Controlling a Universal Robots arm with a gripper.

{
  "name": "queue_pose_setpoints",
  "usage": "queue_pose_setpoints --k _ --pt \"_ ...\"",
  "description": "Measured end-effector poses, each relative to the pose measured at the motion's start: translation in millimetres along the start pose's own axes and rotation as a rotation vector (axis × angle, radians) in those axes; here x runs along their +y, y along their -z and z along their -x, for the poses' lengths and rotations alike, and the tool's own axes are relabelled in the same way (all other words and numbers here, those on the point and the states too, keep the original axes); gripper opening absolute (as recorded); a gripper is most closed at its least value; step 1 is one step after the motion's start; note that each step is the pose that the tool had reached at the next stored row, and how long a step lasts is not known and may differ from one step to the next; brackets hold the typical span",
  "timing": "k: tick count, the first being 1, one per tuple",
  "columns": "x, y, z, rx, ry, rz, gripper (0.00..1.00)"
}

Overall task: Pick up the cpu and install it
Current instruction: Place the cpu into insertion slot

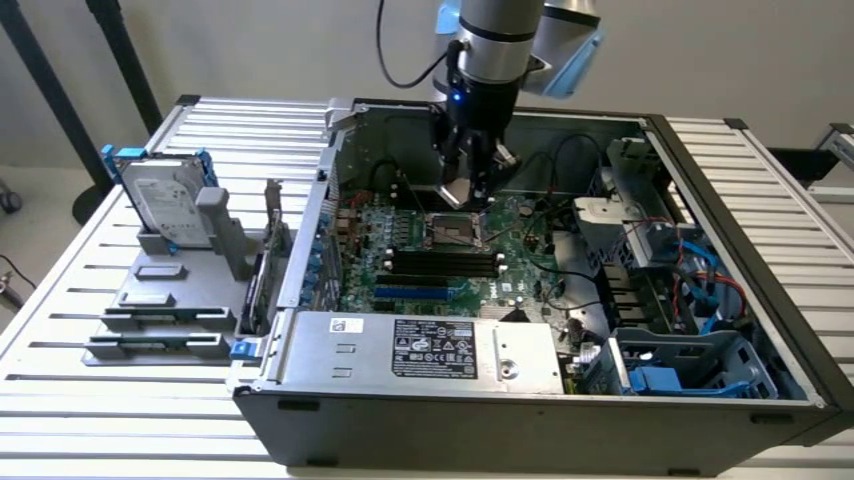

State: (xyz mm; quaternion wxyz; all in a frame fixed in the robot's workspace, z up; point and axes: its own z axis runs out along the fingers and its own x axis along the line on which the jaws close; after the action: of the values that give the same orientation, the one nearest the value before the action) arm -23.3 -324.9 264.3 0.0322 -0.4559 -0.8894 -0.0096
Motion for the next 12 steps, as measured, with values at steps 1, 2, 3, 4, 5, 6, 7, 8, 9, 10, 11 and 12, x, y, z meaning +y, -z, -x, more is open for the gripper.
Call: queue_pose_setpoints --k 1,2,3,4,5,6,7,8,9,10,11,12 --pt "0.0 -0.9 0.1 0.0002 -0.019 0.0012 0.55" --pt "0.0 -1.7 0.1 0.0004 -0.036 0.0023 0.55" --pt "0.0 -2.5 0.2 0.0006 -0.054 0.0035 0.55" --pt "0.0 -3.4 0.2 0.0008 -0.072 0.0046 0.55" --pt "0.0 -4.3 0.3 0.001 -0.09 0.0059 0.55" --pt "0.1 -5.2 0.3 0.0013 -0.108 0.0071 0.55" --pt "0.1 -6.1 0.4 0.0015 -0.127 0.0084 0.55" --pt "0.1 -7.0 0.5 0.0017 -0.145 0.0095 0.55" --pt "0.1 -7.9 0.5 0.0019 -0.163 0.0107 0.55" --pt "0.1 -8.8 0.6 0.0021 -0.182 0.0119 0.55" --pt "0.1 -9.7 0.7 0.0024 -0.2 0.0131 0.55" --pt "0.1 -10.6 0.7 0.0027 -0.217 0.0144 0.55"
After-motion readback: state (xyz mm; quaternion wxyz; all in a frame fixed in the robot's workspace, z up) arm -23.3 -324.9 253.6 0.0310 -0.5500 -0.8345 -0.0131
